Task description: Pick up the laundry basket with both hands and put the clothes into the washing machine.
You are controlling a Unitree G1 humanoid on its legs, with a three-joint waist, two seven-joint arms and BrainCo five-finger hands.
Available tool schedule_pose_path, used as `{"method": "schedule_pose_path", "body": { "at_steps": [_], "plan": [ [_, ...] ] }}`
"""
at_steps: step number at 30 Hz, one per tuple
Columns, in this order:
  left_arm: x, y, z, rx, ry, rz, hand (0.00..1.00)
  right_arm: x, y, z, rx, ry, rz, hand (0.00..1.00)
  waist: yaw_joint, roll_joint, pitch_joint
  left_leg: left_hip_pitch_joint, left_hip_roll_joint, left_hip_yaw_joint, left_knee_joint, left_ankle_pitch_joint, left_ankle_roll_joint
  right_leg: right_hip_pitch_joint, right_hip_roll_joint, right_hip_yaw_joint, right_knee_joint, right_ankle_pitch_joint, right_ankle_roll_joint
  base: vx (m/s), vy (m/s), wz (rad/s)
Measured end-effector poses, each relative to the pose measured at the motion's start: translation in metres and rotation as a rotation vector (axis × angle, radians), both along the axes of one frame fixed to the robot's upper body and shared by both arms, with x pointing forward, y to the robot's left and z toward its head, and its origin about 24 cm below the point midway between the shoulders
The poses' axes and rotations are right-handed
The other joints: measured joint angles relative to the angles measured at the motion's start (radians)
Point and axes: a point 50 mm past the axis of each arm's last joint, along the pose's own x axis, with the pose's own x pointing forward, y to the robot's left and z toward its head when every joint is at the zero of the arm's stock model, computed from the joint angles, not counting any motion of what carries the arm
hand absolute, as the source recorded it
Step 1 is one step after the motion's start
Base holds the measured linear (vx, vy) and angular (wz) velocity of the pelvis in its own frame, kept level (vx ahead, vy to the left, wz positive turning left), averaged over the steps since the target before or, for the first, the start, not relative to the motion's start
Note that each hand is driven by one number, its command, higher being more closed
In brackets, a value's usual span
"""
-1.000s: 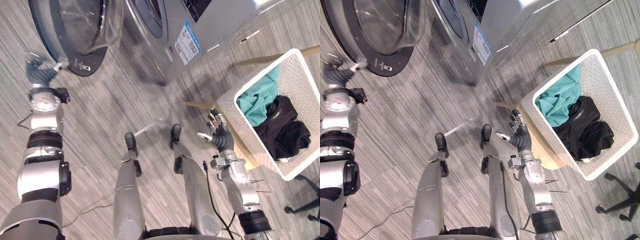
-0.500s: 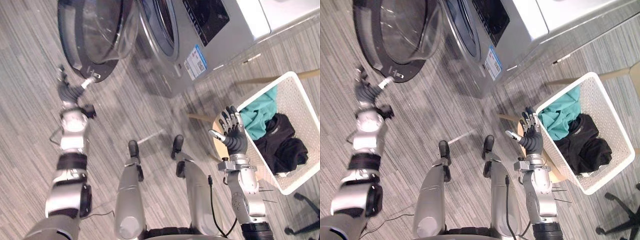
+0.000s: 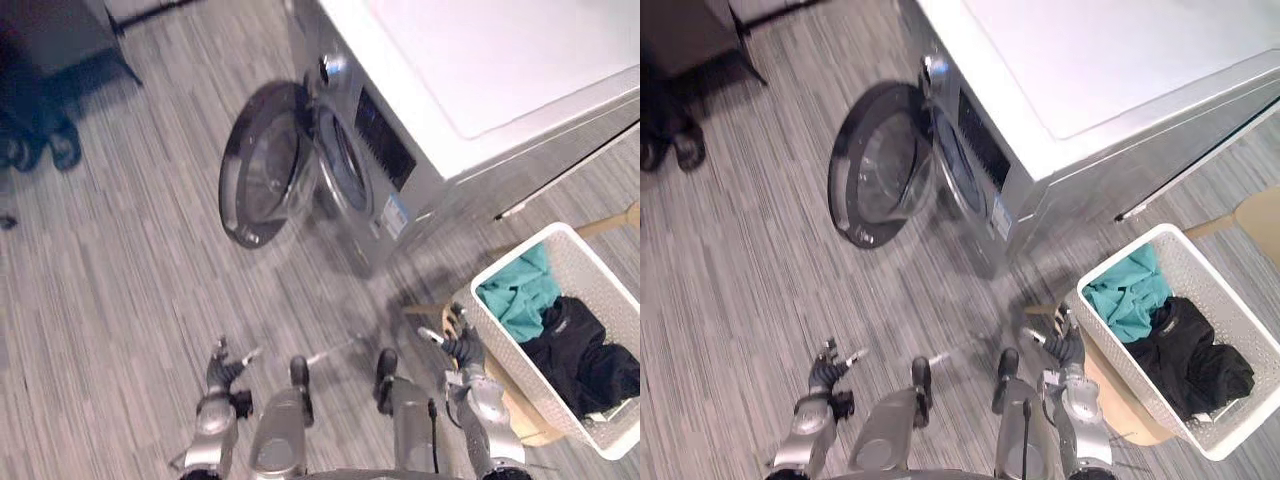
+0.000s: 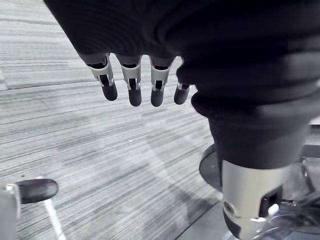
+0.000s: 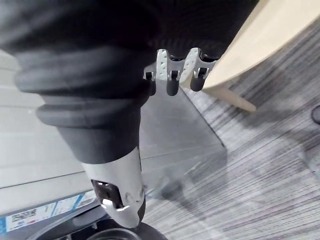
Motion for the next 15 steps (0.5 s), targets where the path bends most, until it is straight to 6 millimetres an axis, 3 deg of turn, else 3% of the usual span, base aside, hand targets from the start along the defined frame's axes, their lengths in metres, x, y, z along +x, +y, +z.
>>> {"method": "schedule_pose_path", "body": {
  "at_steps": [2,9,11,12,13,15],
  "plan": [
    [-0.015,-0.002,-0.014,-0.010,0.095,-0.040,0.00,-0.010,-0.003,-0.015,-0.023,0.089,-0.003,0.00,-0.006,-0.002,-0.034,0.060,0.002,0.032,-0.033,-0.001,0.001,0.046,0.015,0.029,-0.044,0.017,0.008,0.07,0.049,-0.39],
    [-0.030,-0.008,-0.028,0.007,0.200,-0.120,0.00,-0.024,-0.007,-0.033,-0.048,0.204,-0.015,0.00,-0.040,-0.018,-0.067,0.169,0.015,0.208,-0.067,-0.032,0.007,0.077,0.059,0.178,-0.120,0.082,0.022,0.00,0.037,-0.74],
    [-0.032,-0.009,-0.029,0.017,0.215,-0.133,0.00,-0.023,-0.007,-0.035,-0.050,0.216,-0.027,0.00,-0.055,-0.021,-0.072,0.201,0.017,0.278,-0.091,-0.035,0.009,0.055,0.014,0.064,-0.087,0.043,-0.028,-0.02,0.036,-0.87],
    [-0.031,-0.009,-0.029,0.024,0.214,-0.142,0.00,-0.024,-0.007,-0.036,-0.050,0.225,-0.031,0.00,-0.055,-0.023,-0.075,0.218,0.023,0.325,-0.105,-0.042,0.006,0.046,-0.041,-0.083,-0.049,0.030,-0.052,0.01,0.006,-1.15],
    [-0.031,-0.007,-0.029,0.029,0.223,-0.144,0.00,-0.025,-0.006,-0.039,-0.046,0.236,-0.032,0.00,-0.052,-0.027,-0.076,0.237,0.032,0.356,-0.108,-0.063,-0.004,0.049,-0.095,-0.234,-0.021,0.023,-0.064,0.03,-0.007,-1.20],
    [-0.034,-0.003,-0.031,0.039,0.245,-0.143,0.00,-0.028,-0.004,-0.041,-0.044,0.246,-0.042,0.00,-0.056,-0.027,-0.078,0.268,0.044,0.406,-0.105,-0.064,-0.024,0.070,-0.106,-0.318,-0.022,0.050,-0.057,0.13,-0.052,-1.00]
  ]
}}
